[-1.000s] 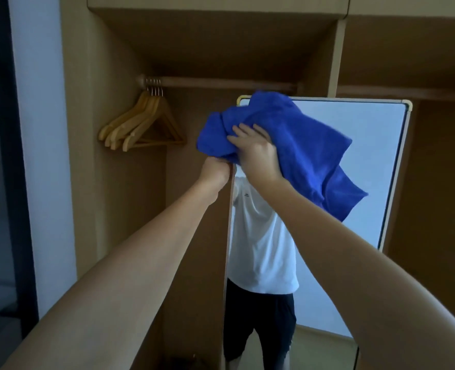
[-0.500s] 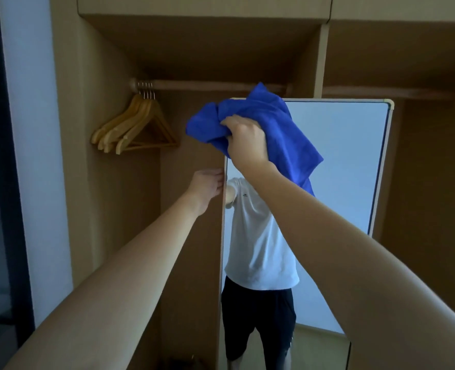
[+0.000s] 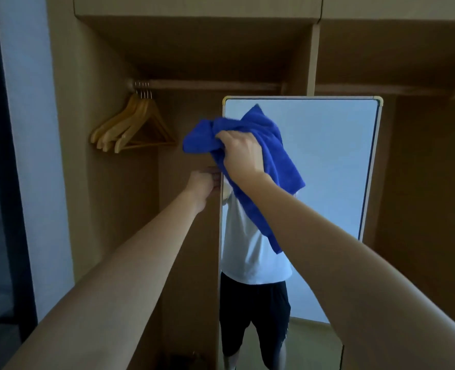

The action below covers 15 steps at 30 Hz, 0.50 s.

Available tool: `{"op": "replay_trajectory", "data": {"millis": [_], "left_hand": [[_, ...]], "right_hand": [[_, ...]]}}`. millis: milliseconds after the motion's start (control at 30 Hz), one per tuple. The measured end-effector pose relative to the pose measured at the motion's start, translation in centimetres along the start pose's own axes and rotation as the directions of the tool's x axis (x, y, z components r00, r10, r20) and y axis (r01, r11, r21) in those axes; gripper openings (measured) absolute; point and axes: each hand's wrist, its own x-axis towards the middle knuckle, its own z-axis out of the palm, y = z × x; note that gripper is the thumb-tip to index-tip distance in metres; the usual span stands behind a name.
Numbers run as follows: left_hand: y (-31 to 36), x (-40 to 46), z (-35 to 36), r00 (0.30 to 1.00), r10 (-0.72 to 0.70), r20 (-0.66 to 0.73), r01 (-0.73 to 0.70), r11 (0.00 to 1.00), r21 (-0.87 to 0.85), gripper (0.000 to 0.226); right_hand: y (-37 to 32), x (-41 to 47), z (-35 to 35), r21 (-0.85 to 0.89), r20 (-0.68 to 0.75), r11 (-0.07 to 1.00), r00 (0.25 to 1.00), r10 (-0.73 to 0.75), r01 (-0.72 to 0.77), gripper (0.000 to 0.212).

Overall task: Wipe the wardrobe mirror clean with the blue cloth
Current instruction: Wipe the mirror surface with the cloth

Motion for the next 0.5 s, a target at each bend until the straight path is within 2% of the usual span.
{"op": "replay_trajectory", "data": {"millis": [133,267,400,500], "left_hand": [[0.0,-0.2,-0.7,0.998,-0.058,0.022,0.058,0.998,0.010,0.044],[0.2,-1.0,-0.9,0.997,-0.032,0.066,0.033,0.999,-0.014,0.045],[0.0,-1.9,-0.4,1.000,0.001,0.006,-0.001,1.000,-0.006,0.037],[-0.7,-2.6,-0.6,1.000,-0.025,0.000,0.025,0.999,-0.025,0.033]], "right_hand": [[-0.1,2.6,-0.7,0.029,-0.083,0.998,0.995,0.060,-0.058,0.015],[-0.2,-1.3,0.7,0.033,-0.133,0.999,0.991,0.015,-0.011,0.012],[-1.1,-7.7,2.4,0.032,-0.064,0.999,0.997,0.041,-0.039,0.033],[-1.7,-9.4,2.3,0.073,-0.011,0.993,0.995,0.096,-0.095,0.034]]}}
